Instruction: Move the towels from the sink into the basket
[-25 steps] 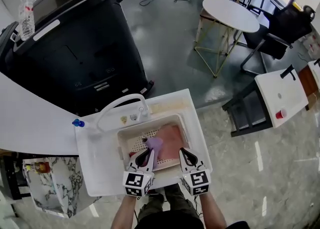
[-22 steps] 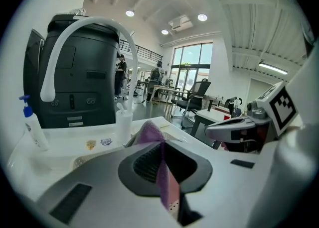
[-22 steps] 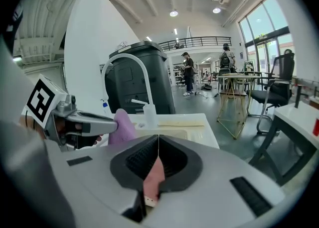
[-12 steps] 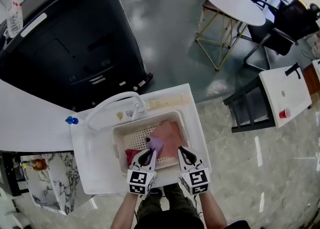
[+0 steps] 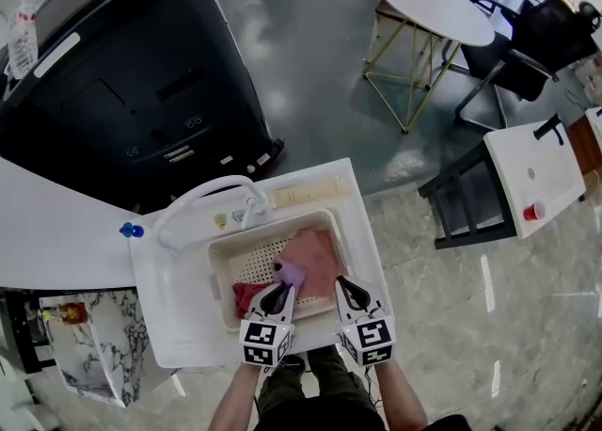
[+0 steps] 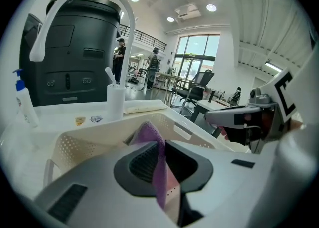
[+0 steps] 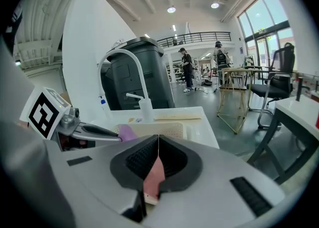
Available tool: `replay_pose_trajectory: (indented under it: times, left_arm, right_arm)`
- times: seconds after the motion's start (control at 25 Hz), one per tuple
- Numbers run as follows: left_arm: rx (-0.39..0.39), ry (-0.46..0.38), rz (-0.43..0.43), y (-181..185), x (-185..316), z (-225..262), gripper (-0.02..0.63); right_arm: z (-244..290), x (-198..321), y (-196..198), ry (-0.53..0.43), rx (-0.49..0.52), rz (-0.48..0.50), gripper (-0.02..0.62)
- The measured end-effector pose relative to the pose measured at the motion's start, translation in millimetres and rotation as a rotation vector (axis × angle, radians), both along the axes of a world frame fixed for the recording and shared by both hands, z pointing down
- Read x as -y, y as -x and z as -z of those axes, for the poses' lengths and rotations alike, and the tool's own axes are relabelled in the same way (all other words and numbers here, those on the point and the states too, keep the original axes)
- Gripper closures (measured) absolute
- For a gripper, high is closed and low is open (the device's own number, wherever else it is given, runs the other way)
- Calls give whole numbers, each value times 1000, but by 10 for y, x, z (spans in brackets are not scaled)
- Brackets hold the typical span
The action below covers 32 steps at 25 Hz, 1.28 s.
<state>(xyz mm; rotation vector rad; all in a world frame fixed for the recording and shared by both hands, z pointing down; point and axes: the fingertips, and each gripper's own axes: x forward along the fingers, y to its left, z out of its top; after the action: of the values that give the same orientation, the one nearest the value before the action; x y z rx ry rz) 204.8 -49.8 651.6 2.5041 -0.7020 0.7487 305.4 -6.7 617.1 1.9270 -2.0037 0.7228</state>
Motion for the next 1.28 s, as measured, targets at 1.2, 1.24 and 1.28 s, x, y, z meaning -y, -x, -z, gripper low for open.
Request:
replay_pose_trajectory:
  times: [1.2, 1.24, 1.28]
  left_arm:
    - [-197, -196, -67, 428, -64, 1351, 411]
    - [-202, -207, -69, 475, -79, 1416, 428]
    - [-207, -218, -71, 523, -97, 1476, 434]
  right_arm:
    - [883, -193, 410, -153, -98, -80, 565]
    - [947, -209, 442, -165, -106, -85, 565]
    - [1004, -229, 478, -175, -114, -87, 565]
